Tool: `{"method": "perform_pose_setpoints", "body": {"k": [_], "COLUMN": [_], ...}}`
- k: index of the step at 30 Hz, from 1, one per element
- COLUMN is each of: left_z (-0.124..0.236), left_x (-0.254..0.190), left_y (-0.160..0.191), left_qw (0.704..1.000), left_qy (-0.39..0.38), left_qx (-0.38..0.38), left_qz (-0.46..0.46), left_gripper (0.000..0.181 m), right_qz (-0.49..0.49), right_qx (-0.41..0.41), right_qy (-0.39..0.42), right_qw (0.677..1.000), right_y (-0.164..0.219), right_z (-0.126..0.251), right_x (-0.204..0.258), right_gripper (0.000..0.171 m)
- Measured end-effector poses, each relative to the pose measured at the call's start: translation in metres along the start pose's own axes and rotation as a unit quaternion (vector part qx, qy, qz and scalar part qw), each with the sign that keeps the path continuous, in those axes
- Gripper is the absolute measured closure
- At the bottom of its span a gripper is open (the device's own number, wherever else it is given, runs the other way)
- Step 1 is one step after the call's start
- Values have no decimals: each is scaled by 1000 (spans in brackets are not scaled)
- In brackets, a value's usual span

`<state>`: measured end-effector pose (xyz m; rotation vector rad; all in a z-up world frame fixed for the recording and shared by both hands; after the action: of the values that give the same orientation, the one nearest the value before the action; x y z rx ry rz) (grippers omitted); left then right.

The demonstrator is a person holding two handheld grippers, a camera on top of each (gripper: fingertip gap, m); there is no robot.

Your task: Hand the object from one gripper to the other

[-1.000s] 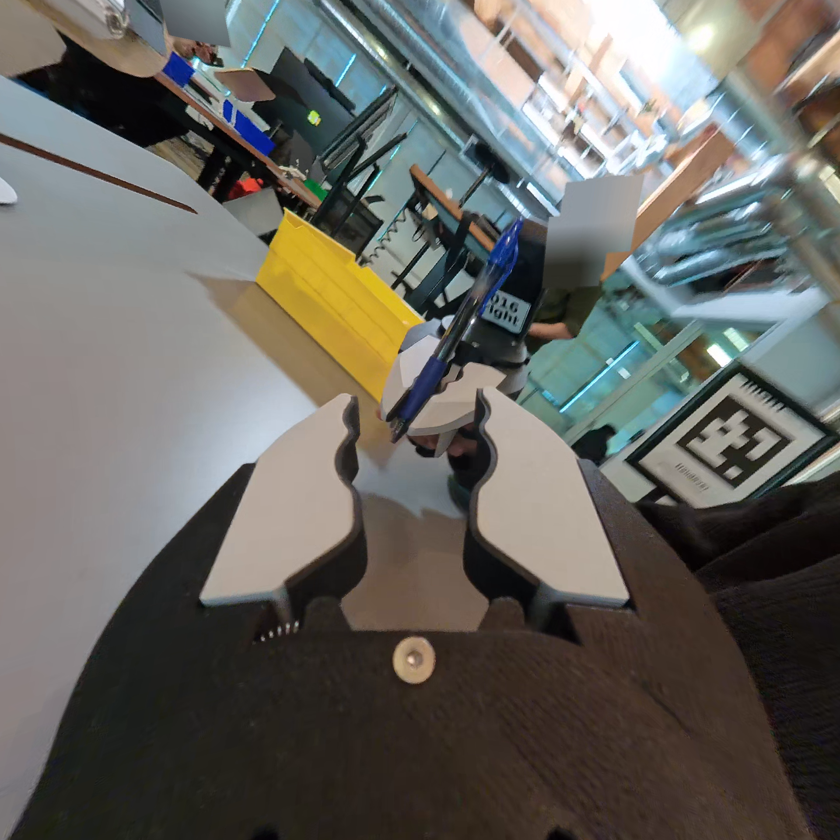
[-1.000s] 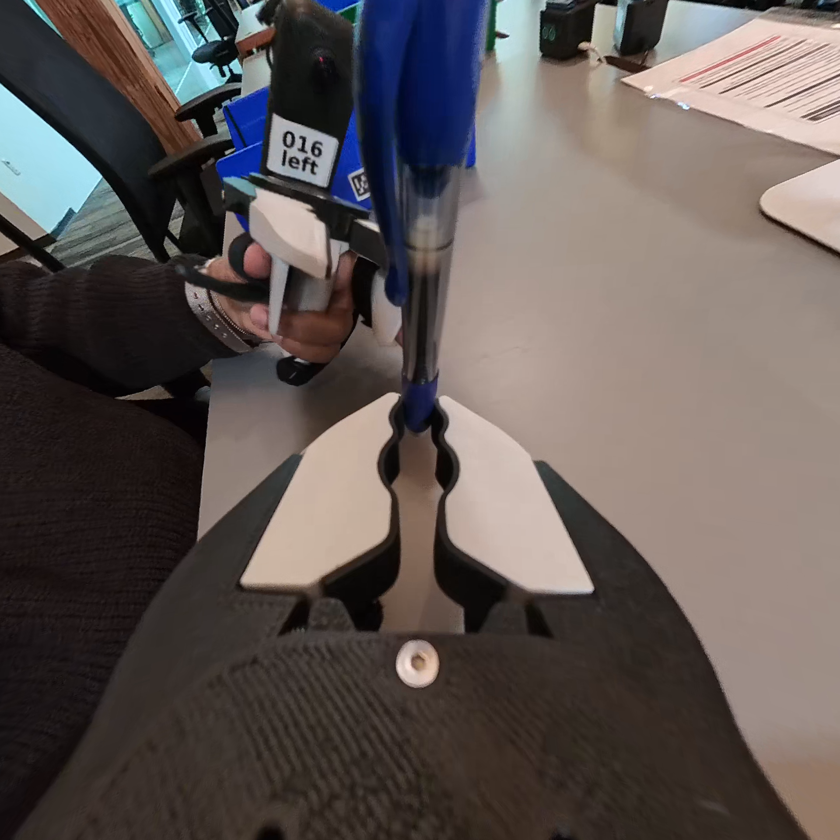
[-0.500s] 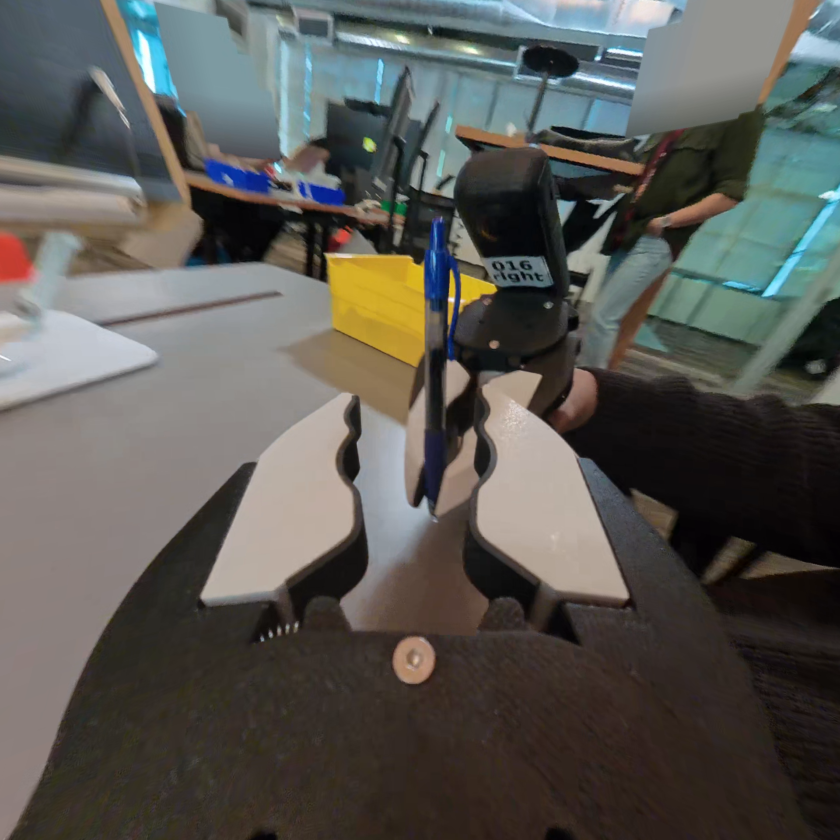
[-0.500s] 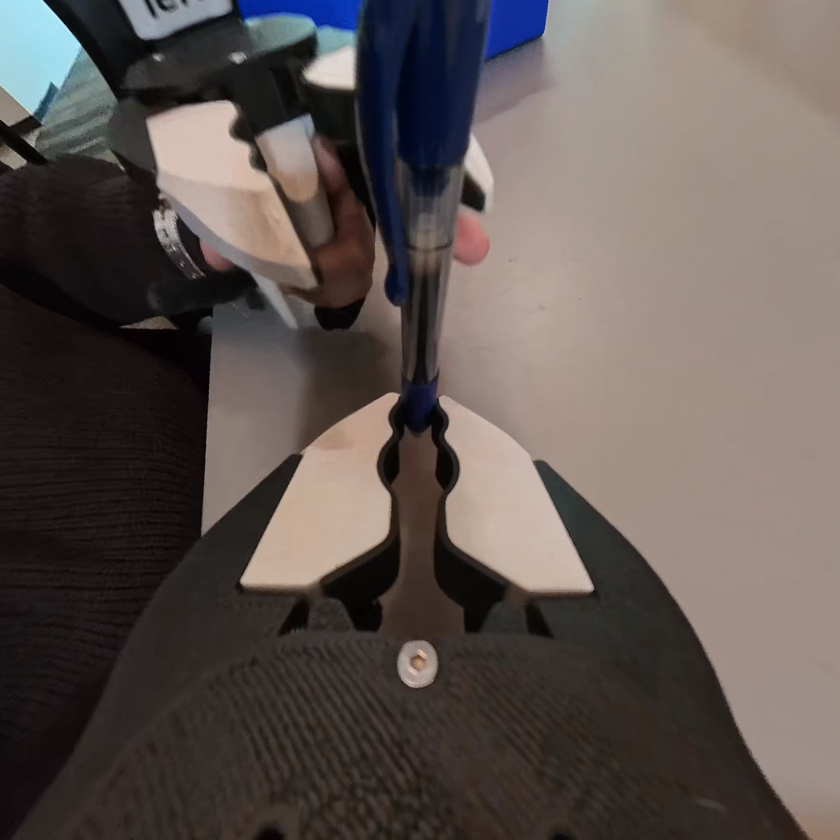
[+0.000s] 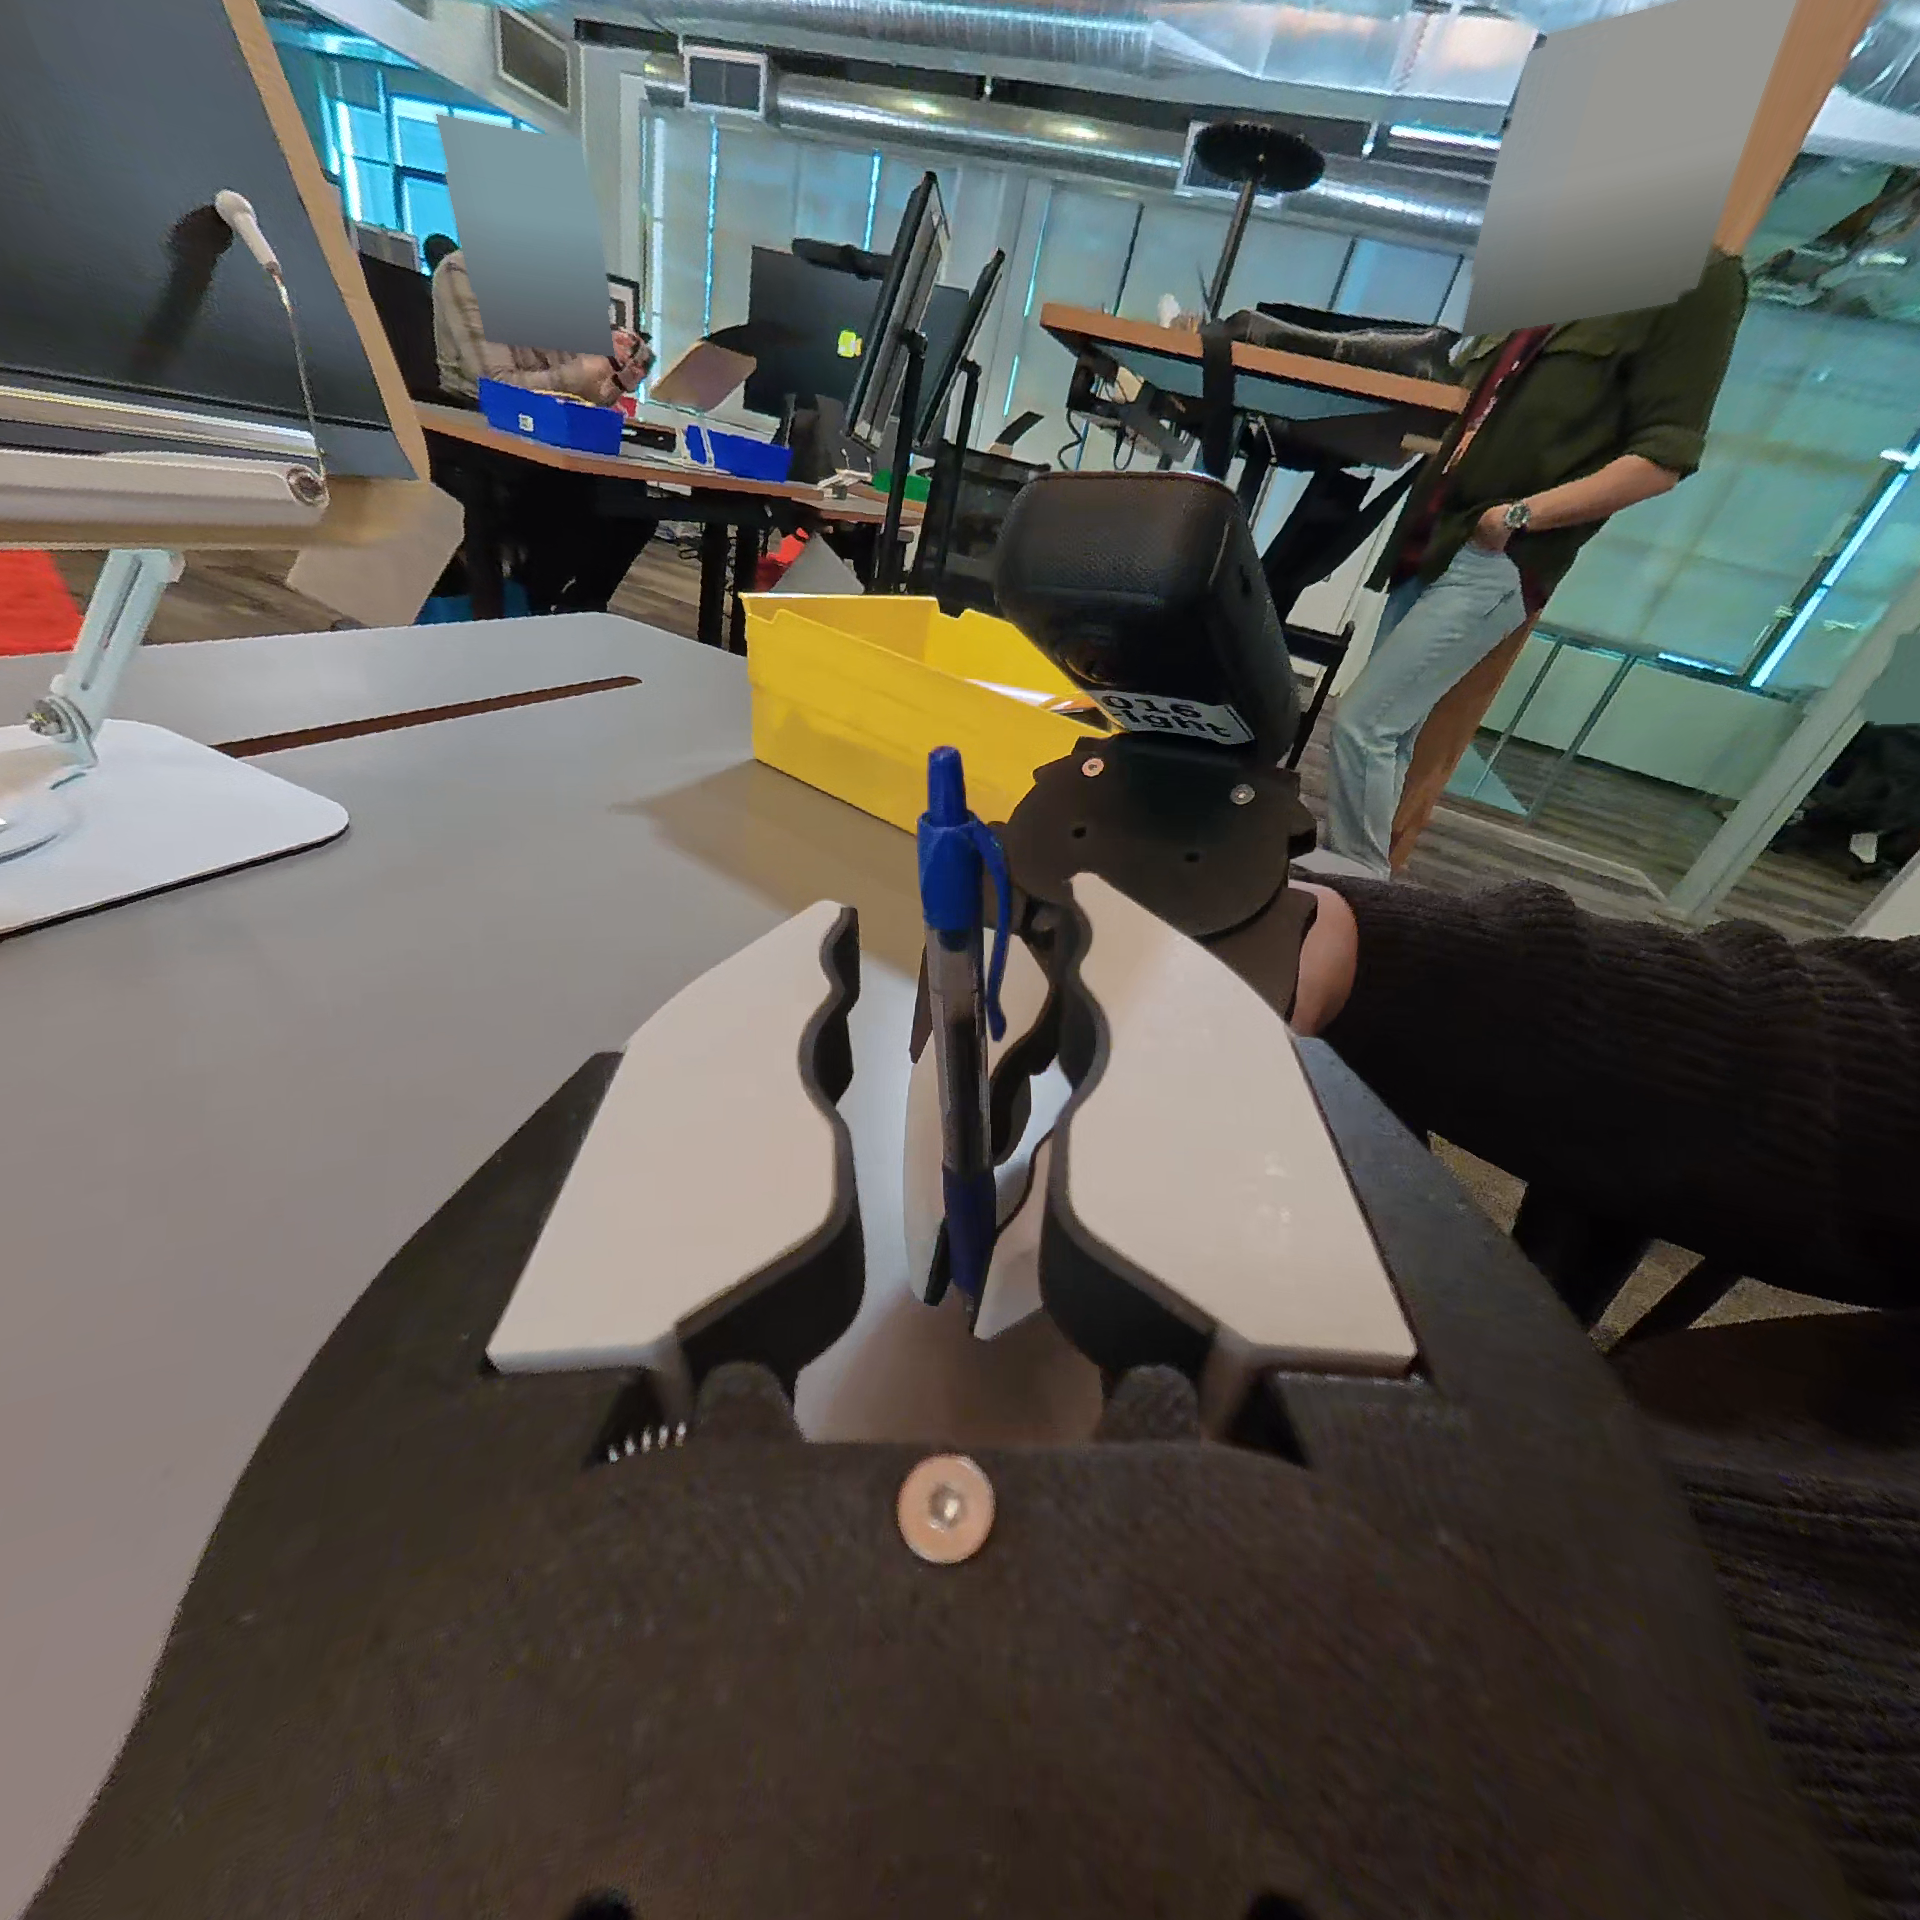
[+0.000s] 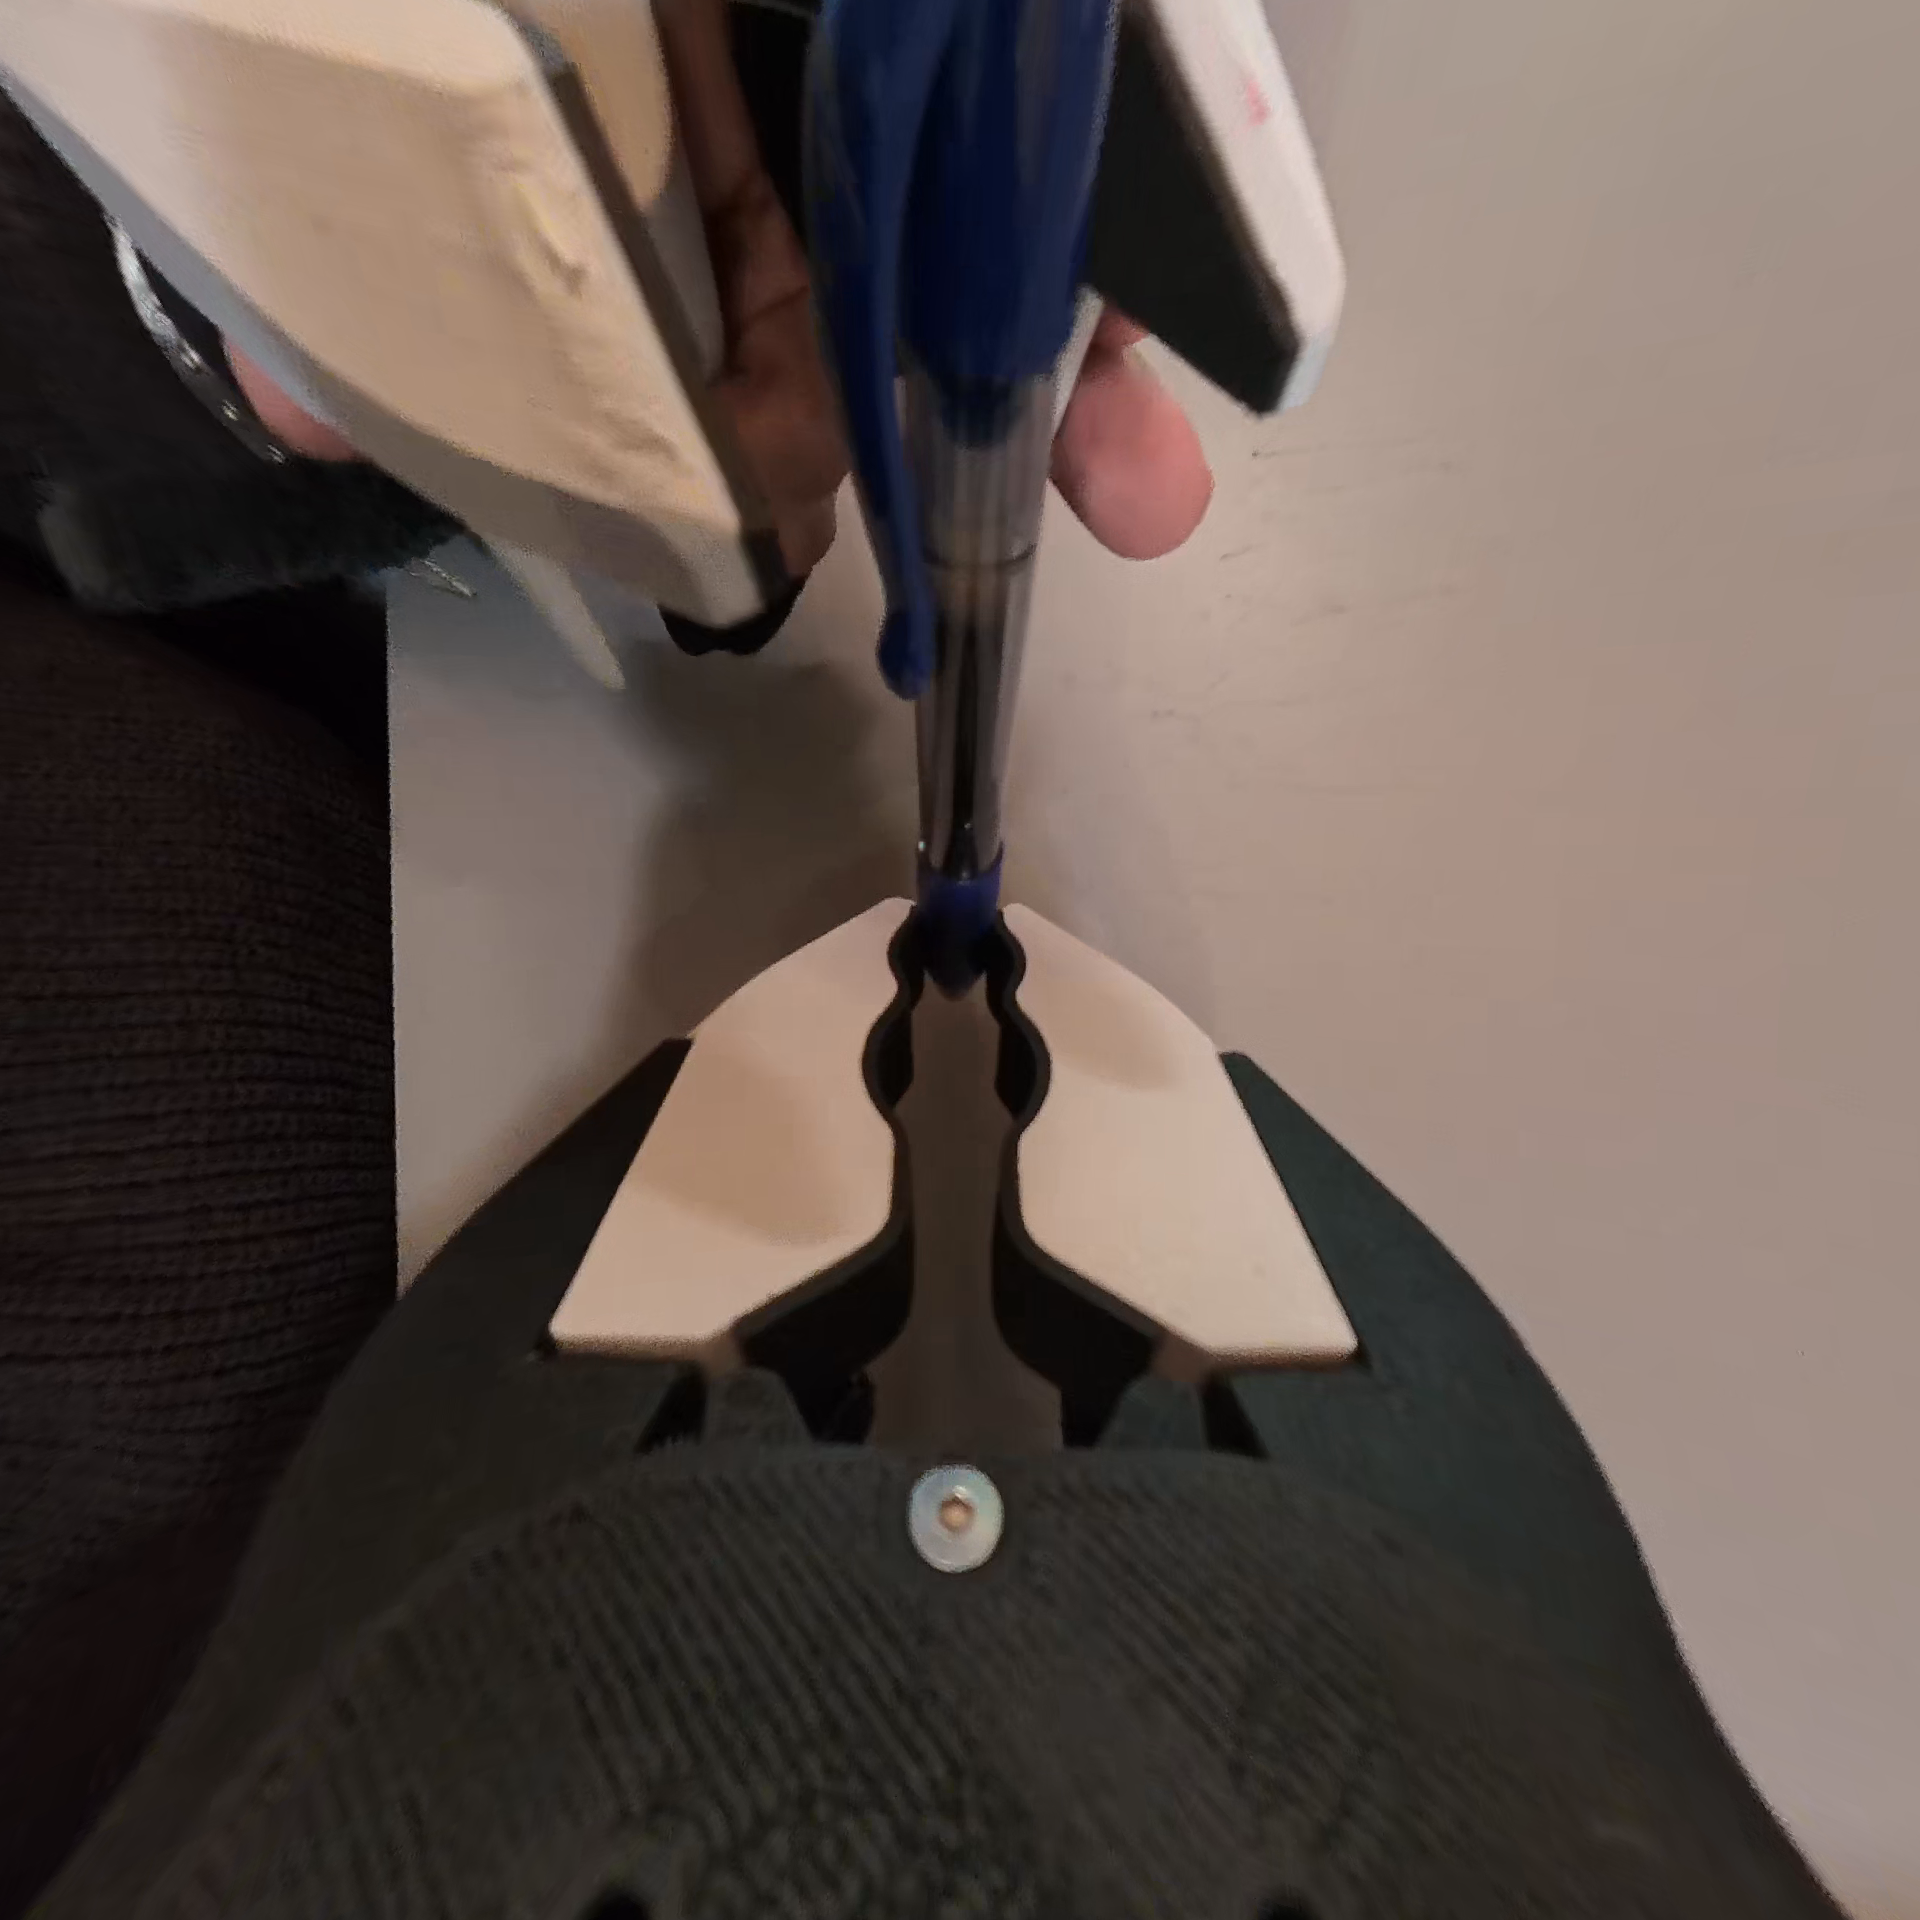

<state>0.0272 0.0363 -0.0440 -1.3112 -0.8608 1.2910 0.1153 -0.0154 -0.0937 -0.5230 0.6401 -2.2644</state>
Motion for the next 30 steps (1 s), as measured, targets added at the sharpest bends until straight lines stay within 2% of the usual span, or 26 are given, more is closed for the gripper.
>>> {"method": "perform_pose_setpoints", "body": {"k": [11, 22, 30], "left_z": [-1, -2, 12], "left_x": [-1, -2, 13], "left_y": [2, 1, -7], "left_qw": [1000, 999, 1000], "left_qy": [-13, -7, -29], "left_qx": [15, 22, -11], "left_qz": [-23, -29, -3], "left_gripper": [163, 164, 164], "right_qz": [3, 11, 0], "right_qx": [13, -18, -72], "right_qy": [8, 6, -1], "right_qw": [1000, 1000, 997], "right_y": [2, 3, 1], "right_z": [-4, -6, 3], "right_x": [0, -3, -9], "right_gripper": [159, 159, 143]}}
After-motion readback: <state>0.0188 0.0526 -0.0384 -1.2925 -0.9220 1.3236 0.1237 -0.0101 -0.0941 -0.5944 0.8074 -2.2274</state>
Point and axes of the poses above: each gripper's, where its closed fingertips meet, z back along the fingers, y out of its underside, x = y × z across the jaws, the point moved 7 cm from there along z, back along the fingers, and after that the axes turned 10 degrees about x, right-handed, at the moved point
